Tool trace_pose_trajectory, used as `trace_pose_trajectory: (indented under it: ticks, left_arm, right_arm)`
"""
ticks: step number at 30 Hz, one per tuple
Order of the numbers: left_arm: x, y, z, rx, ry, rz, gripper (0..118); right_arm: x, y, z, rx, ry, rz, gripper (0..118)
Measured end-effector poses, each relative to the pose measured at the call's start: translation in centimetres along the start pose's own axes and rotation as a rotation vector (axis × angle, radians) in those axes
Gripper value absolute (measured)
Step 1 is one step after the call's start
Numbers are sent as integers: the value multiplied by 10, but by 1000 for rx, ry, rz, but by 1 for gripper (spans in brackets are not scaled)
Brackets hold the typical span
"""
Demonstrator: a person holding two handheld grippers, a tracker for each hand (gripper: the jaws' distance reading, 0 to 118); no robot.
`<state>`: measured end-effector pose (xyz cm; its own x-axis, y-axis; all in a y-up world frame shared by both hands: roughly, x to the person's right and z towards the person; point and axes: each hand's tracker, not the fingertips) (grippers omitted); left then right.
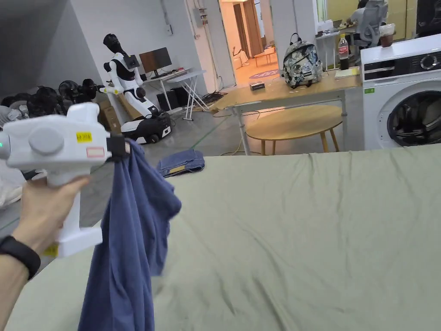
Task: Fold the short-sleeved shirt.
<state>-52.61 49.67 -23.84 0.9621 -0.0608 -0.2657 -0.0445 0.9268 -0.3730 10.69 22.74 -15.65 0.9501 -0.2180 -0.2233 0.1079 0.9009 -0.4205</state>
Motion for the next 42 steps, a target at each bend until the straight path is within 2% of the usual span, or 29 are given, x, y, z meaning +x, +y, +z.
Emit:
trace_pose_trajectory:
  ticks: [2, 5, 10, 12, 14, 17, 18, 19, 22, 24, 25, 27, 28, 29, 30, 32, 34, 37, 40, 41, 42]
  left_arm:
    - [36, 10, -8, 30, -39, -50, 0]
    - [101, -16, -33, -2, -197, -2, 0]
    - [247, -140, -71, -168, -424, 5, 0]
    - [307, -201, -69, -250, -615, 63, 0]
    - [381, -266, -50, -329, -781, 82, 0]
    - [463, -334, -7, -416, -878, 47, 0]
    - [486, -351, 7, -482, -958, 12, 0]
    - [502, -366, 24, -504, -971, 3, 0]
    - [533, -397, 66, -578, -1128, 16, 0]
    - [550, -410, 83, -587, -1134, 3, 0]
    - [550, -410, 86, -575, -1150, -30, 0]
    - [533, -398, 90, -489, -1162, 3, 0]
    - [523, -389, 88, -459, -1173, 43, 10]
    - [505, -375, 82, -417, -1172, 97, 35]
    - [484, -358, 79, -380, -1150, 135, 49]
    - [437, -324, 82, -261, -1102, 163, 48]
    - [383, -290, 91, -96, -1016, 123, 48]
    - [304, -253, 121, 117, -747, 20, 48]
    - [241, -236, 154, 222, -535, 0, 48]
    - [225, -236, 164, 238, -480, 4, 41]
    - [210, -235, 174, 253, -414, 11, 28]
  right_arm:
    - [3, 1, 4, 14, -14, -15, 0]
    - [12, 2, 13, 26, -25, -41, 0]
    - [25, 3, 38, 42, -72, -49, 0]
    - [32, 2, 50, 54, -110, -41, 0]
    - [42, 1, 61, 56, -149, -52, 0]
    - [56, -1, 75, 57, -201, -65, 0]
    - [59, -2, 79, 61, -225, -67, 0]
    - [61, -3, 82, 61, -233, -67, 0]
    - [68, -6, 88, 62, -266, -78, 0]
    - [71, -5, 88, 61, -273, -86, 0]
    - [72, -4, 87, 57, -277, -90, 0]
    - [70, -5, 89, 54, -269, -81, 0]
    - [68, -5, 89, 57, -269, -72, 0]
    - [66, -5, 89, 57, -263, -60, 0]
    - [63, -4, 88, 57, -255, -54, 0]
    - [58, -1, 87, 59, -231, -34, 0]
    - [51, 1, 87, 71, -211, -9, 0]
    - [42, 7, 87, 83, -179, 24, 0]
    - [32, 11, 85, 85, -143, 57, 0]
    - [28, 13, 84, 85, -146, 64, 0]
    - [25, 13, 83, 89, -141, 74, 0]
